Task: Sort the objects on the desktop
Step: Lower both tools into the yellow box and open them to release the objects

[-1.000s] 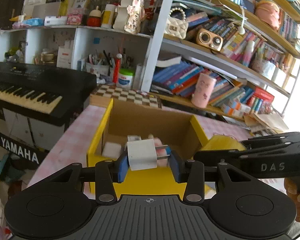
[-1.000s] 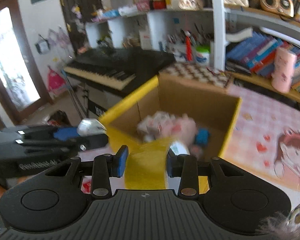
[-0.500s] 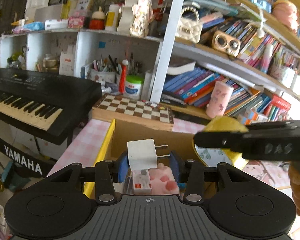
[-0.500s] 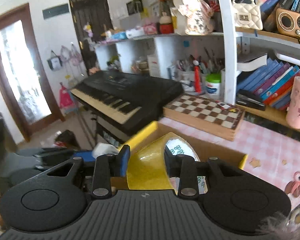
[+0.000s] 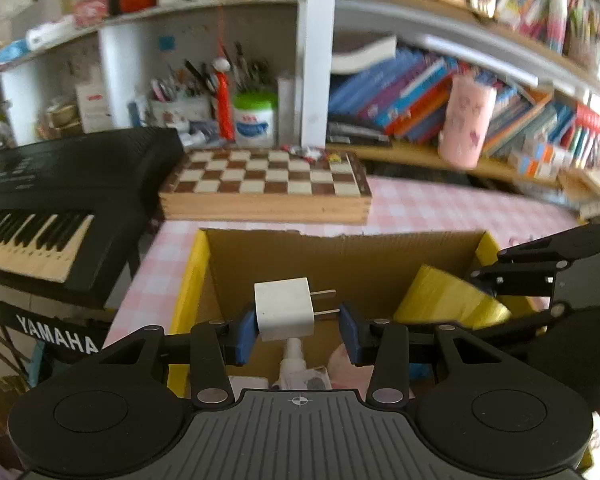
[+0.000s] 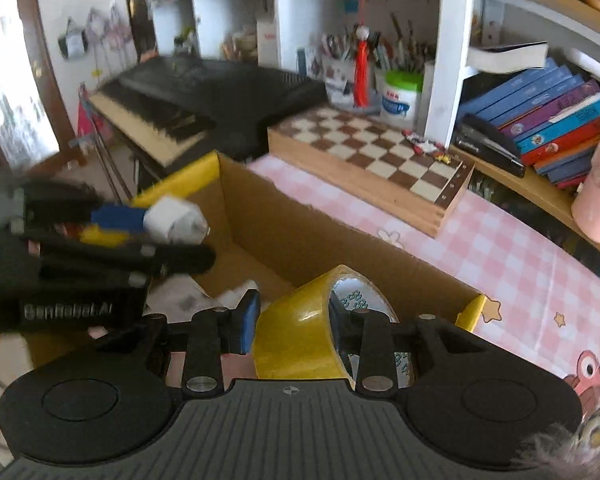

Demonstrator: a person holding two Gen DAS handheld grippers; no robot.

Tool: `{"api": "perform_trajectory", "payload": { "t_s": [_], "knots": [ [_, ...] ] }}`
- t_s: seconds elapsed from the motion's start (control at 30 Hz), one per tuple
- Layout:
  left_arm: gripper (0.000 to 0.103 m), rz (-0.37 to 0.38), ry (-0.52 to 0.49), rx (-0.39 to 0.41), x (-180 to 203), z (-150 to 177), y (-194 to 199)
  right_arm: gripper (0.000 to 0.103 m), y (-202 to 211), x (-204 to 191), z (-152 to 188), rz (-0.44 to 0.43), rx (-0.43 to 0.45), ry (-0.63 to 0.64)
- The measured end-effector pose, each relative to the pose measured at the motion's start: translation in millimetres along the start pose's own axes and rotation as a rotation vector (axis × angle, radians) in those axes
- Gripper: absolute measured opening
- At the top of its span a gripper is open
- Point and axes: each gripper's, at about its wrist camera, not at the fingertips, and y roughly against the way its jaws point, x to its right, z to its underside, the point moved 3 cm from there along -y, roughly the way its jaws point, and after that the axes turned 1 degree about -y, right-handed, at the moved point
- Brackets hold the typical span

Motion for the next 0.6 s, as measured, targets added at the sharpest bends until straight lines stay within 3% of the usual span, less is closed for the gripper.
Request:
{"api": "perform_trajectory", "payload": {
  "t_s": [0.17, 0.33, 0.47, 0.6],
  "knots": [
    [0.043, 0.009, -0.054, -0.08, 10, 3, -23, 0.033, -25, 3, 11, -0.015, -0.112, 0.026],
    [0.046, 0.006, -0.045, -0.095, 10, 5, -28, 0.036, -24, 4, 12, -0.016, -0.115, 0.017],
    [0.064, -0.026, -0.026, -0.085, 6, 3, -24, 0.042, -22, 4, 10, -0.018, -0.097, 0.013],
    [0.076, -0.025, -0.028, -0.017, 8, 0, -3, 0.053, -11, 1, 11, 0.002, -0.045, 0.017]
  ]
}}
